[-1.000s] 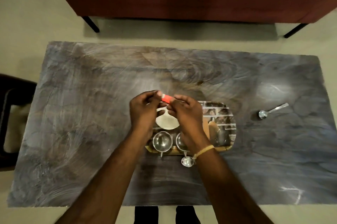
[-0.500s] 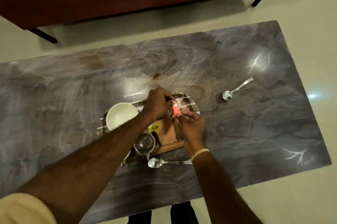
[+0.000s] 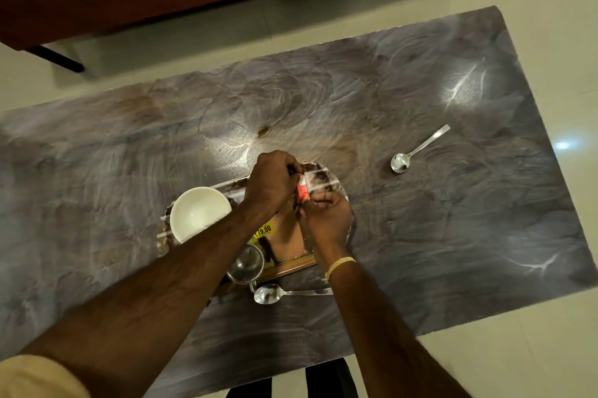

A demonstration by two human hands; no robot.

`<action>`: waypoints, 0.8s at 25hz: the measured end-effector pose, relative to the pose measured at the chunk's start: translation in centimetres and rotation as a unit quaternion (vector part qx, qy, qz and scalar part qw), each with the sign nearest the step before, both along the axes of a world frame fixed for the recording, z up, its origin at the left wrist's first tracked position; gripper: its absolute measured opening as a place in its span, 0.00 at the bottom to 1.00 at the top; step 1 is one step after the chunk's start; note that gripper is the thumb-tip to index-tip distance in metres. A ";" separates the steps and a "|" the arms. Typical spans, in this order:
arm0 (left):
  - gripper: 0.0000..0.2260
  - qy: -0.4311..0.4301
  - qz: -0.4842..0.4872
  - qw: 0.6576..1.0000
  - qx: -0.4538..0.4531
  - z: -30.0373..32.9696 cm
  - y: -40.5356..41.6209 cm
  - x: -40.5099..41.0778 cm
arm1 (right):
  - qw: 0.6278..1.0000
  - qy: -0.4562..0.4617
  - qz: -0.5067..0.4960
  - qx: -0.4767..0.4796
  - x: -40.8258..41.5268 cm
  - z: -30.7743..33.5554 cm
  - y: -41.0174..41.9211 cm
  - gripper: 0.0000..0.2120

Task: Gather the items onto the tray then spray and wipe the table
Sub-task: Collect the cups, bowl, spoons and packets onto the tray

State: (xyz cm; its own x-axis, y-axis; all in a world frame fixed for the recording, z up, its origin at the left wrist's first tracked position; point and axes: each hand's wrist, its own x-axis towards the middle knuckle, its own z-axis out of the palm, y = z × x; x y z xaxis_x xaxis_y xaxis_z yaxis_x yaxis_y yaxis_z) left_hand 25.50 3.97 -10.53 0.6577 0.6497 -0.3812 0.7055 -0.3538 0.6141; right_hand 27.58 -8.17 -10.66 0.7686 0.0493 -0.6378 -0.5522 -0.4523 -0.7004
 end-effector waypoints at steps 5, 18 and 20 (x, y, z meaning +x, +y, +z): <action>0.07 0.016 0.008 1.000 -0.019 0.2 0.9 -0.1 | 1.000 0.004 0.011 0.000 0.0 -0.2 0.0 0.11; 0.07 -0.033 0.391 0.907 -0.150 9.1 -16.1 -16.8 | 0.968 -0.038 0.174 -0.178 -5.0 3.9 -15.9 0.11; 0.07 0.014 0.435 0.889 -0.138 7.0 -17.1 -19.4 | 0.962 -0.045 0.207 -0.171 -5.8 3.4 -17.0 0.04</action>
